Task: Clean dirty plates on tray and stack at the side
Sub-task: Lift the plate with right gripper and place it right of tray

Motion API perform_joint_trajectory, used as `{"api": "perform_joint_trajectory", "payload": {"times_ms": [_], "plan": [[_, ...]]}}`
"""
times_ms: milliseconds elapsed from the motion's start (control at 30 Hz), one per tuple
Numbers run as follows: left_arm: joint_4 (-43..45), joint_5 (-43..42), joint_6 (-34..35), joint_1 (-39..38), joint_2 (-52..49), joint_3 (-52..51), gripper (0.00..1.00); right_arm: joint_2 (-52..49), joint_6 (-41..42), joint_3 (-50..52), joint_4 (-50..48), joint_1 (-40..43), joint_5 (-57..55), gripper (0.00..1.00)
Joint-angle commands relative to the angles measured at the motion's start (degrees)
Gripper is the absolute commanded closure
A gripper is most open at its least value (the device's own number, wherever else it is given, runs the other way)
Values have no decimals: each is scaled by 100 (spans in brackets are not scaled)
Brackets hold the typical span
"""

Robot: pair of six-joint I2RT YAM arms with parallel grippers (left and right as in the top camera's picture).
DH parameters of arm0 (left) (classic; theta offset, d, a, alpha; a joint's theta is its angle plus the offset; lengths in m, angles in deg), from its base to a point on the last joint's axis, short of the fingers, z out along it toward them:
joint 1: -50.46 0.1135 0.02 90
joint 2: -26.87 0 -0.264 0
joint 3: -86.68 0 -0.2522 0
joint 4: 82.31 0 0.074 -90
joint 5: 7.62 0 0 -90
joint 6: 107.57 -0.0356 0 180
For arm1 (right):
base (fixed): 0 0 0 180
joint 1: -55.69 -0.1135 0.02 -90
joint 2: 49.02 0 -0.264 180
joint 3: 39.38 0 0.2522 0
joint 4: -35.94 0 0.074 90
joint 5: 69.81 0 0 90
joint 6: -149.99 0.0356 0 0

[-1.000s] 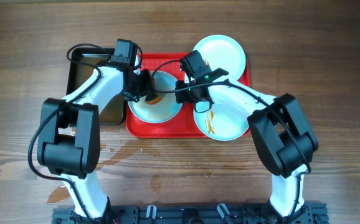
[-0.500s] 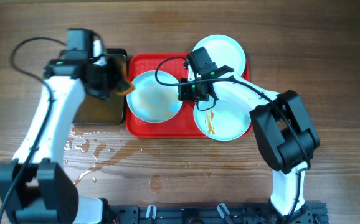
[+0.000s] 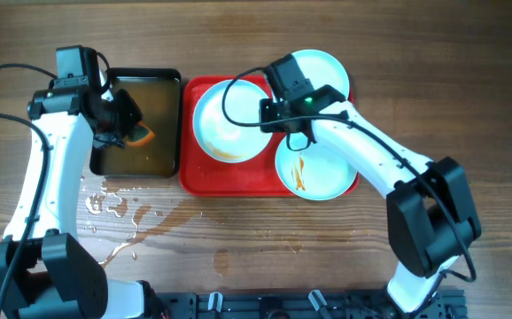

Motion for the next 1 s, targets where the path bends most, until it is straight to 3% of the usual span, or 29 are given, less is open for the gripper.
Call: {"api": "perform_joint_trajectory", "payload": {"times_ms": [0,200,400,667,967], "plan": [[50,94,-44,31,22,33,96,94,-234,-575,260,-225,-1222,96],[92,94,-44,26,20,2,96,94,-791,-660,494,-678,-3484,96],[188,92,-44,26,20,-2,96,94,-2208,-660,-243,-1458,-5152,96],[201,-109,-39,26,20,-2,96,94,-2267,-660,-787,-2516,-7608,96],[245,-378,-2,26,20,-2,96,94,-2249,-654,-750,-2824,-7676,96]]}}
